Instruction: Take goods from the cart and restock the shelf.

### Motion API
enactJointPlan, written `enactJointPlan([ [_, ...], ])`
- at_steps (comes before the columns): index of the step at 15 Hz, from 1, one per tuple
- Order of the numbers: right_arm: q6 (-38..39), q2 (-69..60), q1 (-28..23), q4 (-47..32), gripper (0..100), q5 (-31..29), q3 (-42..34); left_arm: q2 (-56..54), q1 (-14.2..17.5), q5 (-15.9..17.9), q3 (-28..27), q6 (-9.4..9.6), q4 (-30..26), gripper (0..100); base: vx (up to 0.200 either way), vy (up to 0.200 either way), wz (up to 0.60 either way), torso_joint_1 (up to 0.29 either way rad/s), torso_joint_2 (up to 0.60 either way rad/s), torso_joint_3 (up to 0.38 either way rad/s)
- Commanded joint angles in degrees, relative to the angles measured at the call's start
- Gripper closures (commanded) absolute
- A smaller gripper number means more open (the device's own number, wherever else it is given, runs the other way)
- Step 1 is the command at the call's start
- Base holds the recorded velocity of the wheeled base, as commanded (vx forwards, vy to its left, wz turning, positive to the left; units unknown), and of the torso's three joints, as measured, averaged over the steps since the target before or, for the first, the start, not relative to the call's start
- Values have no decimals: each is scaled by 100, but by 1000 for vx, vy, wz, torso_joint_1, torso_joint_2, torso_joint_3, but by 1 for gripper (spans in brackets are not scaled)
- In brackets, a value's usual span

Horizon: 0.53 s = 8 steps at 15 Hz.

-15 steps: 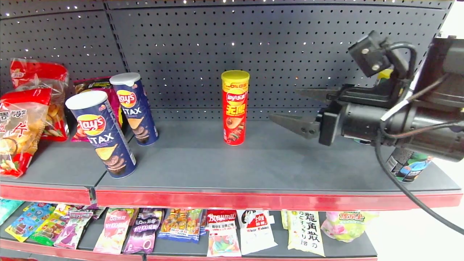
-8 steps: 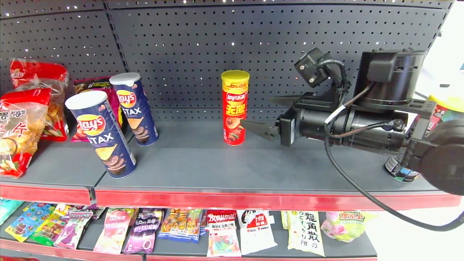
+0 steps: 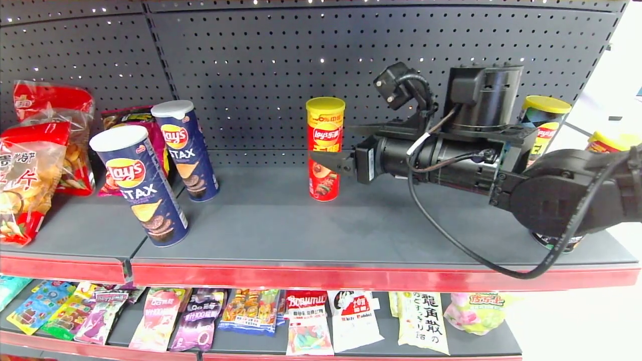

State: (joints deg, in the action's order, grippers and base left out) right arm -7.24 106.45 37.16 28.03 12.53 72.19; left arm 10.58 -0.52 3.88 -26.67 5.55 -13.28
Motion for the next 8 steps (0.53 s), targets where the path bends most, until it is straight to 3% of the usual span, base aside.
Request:
enactJointPlan([
  [1, -5, 306, -42, 1, 0, -5, 40, 14, 0, -10, 4, -1, 0, 100, 0, 0, 0, 0, 0, 0],
  [8, -14, 878, -429, 1, 0, -58, 735, 23, 0, -19, -5, -1, 0, 100, 0, 0, 0, 0, 0, 0],
])
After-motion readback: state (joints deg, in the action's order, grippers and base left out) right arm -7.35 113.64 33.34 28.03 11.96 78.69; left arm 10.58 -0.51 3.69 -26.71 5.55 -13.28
